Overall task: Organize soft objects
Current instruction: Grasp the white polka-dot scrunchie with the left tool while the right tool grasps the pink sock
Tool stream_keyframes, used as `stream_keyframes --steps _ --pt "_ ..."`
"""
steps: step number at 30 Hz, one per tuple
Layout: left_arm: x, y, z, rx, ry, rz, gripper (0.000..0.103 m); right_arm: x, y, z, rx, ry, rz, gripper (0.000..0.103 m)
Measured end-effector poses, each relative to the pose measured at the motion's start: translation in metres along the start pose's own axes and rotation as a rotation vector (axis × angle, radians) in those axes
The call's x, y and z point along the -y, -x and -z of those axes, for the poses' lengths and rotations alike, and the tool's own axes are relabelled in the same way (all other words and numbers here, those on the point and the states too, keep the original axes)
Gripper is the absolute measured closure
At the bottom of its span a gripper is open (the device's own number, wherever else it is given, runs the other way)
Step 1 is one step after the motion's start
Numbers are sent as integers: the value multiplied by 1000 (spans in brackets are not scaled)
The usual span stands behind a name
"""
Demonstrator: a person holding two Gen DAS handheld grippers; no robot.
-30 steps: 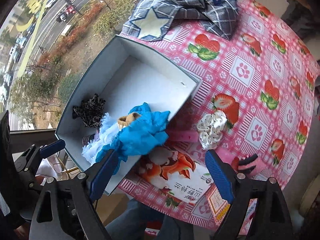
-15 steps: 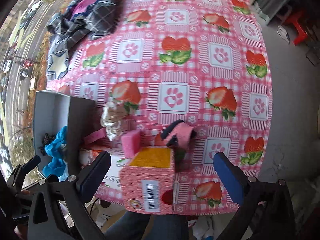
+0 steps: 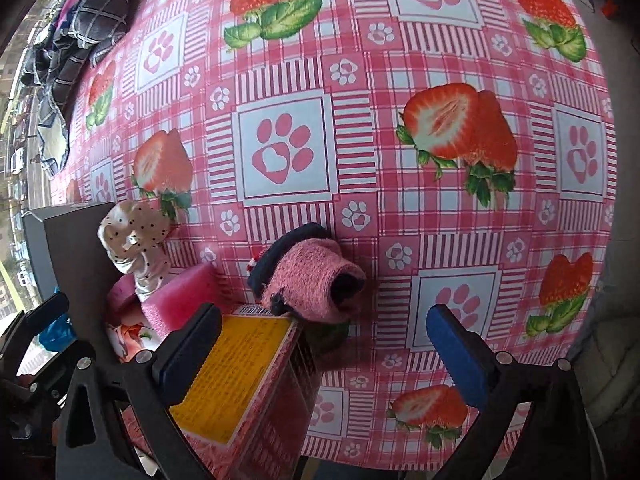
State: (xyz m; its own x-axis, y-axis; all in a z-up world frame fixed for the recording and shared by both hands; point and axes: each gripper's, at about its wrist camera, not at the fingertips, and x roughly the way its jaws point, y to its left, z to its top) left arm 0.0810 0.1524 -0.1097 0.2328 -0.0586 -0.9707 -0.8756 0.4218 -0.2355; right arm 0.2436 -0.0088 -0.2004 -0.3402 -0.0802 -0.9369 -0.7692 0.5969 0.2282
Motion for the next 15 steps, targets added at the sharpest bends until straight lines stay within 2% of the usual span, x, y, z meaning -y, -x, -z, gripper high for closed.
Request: stream_keyframes --steps 3,6,10,13,15 --pt "5 -15 -12 -28 3 -30 0 0 -19 -8 -37 28 15 0" --pt "9 -27 -21 -49 1 -65 0 -2 -28 -9 -35 74 58 0" --pt "12 -45 -30 -83 8 -108 0 1 -31 -4 -20 85 40 0" --pt "12 -57 -35 -96 9 -167 0 2 -31 -2 -14 105 12 14" --pt "10 -64 -38 -104 17 -200 0 -1 -30 1 -12 127 1 15"
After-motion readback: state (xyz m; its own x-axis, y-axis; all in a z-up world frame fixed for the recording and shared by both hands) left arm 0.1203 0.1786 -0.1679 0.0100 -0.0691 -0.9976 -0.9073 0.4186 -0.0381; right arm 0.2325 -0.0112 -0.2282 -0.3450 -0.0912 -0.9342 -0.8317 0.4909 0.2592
